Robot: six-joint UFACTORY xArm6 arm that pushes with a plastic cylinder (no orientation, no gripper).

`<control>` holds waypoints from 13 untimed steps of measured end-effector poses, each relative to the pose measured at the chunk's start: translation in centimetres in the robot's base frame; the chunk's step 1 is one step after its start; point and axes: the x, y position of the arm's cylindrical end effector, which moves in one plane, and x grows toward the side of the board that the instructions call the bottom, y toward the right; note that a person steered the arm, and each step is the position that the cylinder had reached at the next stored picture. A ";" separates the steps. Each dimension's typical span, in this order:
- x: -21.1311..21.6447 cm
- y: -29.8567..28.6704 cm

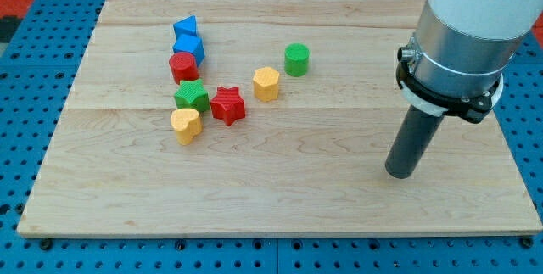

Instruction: Move the yellow heart to the top left

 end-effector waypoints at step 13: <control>-4.8 -28.1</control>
